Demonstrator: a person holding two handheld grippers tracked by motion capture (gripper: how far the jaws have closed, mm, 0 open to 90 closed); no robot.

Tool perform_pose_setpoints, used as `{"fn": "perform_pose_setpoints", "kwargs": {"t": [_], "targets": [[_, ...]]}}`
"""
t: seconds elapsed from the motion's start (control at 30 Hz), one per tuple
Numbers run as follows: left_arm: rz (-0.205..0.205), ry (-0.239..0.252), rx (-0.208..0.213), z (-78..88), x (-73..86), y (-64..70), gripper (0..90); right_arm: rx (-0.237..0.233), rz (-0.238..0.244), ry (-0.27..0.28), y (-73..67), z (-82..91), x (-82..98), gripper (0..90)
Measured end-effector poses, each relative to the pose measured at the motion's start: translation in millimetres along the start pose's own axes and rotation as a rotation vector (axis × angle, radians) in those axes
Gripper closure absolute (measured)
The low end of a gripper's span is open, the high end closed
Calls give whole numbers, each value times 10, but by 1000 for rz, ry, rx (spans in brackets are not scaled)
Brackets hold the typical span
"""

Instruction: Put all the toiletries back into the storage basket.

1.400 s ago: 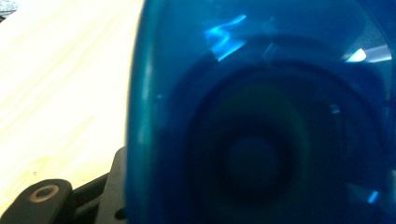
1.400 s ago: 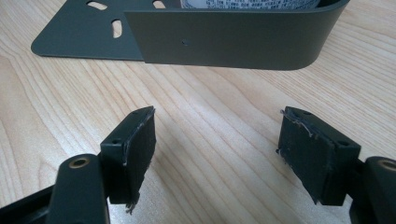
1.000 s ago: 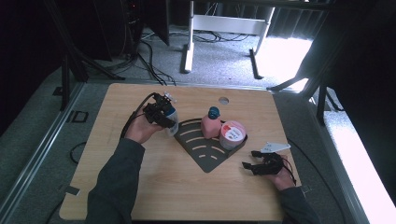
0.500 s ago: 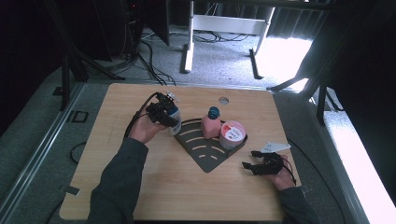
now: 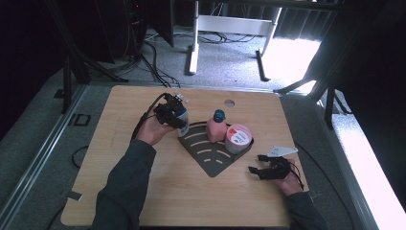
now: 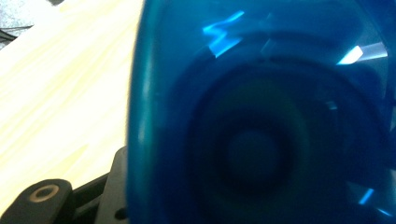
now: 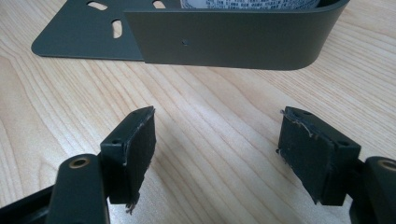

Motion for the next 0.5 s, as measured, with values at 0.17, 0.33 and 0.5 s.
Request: {"fn": "perform_pose_setpoints", "kwargs": {"t": [0.17, 0.33, 0.5], "targets": [[-3, 6, 4, -28, -38, 25, 553, 0, 0, 0, 0, 0, 0, 270], [-6, 6, 7, -45, -64, 40, 552, 0, 0, 0, 0, 0, 0, 270], [-6, 3, 6, -81, -93, 51, 553, -1, 0, 1, 1, 0, 0, 270]]}}
Point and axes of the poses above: each handheld gripper's, and its own axes: z roughly backward along the jaws, x roughly out of its underside, y roughly to its right, the point moved 4 cm from there along -z, roughly forward along the jaws, and after that the axes turned 5 degrees about -z, right-handed, at the moved point
